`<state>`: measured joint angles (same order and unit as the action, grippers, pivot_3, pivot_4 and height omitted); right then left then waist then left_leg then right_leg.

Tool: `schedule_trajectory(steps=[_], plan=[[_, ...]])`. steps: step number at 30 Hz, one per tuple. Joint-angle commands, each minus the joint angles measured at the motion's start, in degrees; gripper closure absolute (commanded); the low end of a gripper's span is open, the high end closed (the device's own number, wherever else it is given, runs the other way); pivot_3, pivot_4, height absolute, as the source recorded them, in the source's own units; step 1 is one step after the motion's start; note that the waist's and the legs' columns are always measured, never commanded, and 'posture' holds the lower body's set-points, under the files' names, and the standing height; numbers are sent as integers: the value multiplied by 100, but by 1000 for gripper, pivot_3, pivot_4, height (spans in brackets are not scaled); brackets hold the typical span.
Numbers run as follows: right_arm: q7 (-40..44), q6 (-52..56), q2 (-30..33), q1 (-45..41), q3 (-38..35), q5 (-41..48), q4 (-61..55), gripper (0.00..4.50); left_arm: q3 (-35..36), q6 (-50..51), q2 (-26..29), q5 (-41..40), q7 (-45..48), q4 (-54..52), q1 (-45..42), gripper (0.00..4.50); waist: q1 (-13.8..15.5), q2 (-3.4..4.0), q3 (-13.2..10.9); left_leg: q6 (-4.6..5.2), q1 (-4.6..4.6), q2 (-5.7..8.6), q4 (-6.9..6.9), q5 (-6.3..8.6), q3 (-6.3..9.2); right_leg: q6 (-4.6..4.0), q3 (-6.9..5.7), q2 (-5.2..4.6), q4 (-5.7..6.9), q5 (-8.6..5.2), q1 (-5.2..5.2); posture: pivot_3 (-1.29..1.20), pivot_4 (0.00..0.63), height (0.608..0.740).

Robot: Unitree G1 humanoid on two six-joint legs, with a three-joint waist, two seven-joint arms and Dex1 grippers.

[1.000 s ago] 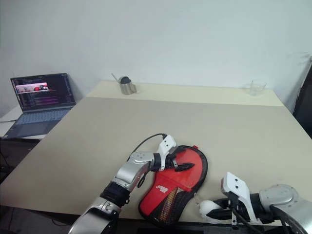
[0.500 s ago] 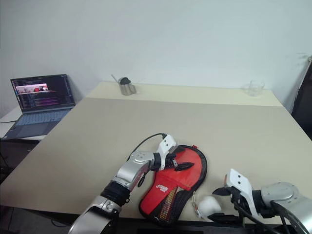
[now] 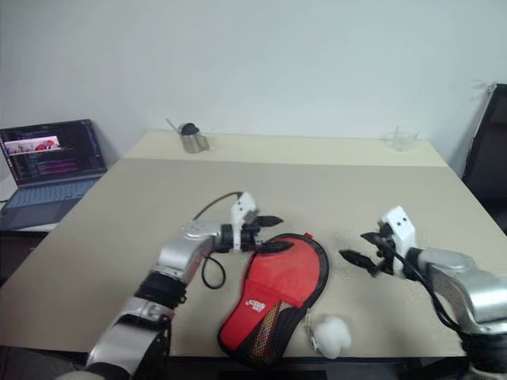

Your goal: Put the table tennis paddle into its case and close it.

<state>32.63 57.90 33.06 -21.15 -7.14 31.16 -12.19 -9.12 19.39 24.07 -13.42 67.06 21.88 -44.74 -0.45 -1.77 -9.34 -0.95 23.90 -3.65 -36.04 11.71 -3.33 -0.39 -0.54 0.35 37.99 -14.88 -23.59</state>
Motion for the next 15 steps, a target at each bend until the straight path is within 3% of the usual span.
schedule_trajectory(steps=[1,9,12,15], plan=[[-519,806,-366,-230,0,231,-205,26,198,143,573,-307,689,-579,15,0,0,7,-5,0,0,0,1,0,1,-2,-1,0,5,-3,-2,0,150,740],[-1101,1295,-789,-292,193,113,-234,26,224,306,1194,-384,942,-967,419,0,33,11,-7,1,3,2,-3,1,-2,1,-5,-8,7,-5,-4,0,150,740],[-1159,1308,-841,-272,249,89,-176,555,154,291,1153,-309,834,-1004,463,0,33,11,-7,2,3,1,-5,0,-2,2,-4,-8,8,-5,-4,0,150,740],[-1148,1265,-853,-255,330,54,-149,1580,150,332,1060,-312,699,-1034,435,0,30,11,-7,2,3,0,-5,0,-2,2,-3,-5,8,-5,-4,0,150,740]])
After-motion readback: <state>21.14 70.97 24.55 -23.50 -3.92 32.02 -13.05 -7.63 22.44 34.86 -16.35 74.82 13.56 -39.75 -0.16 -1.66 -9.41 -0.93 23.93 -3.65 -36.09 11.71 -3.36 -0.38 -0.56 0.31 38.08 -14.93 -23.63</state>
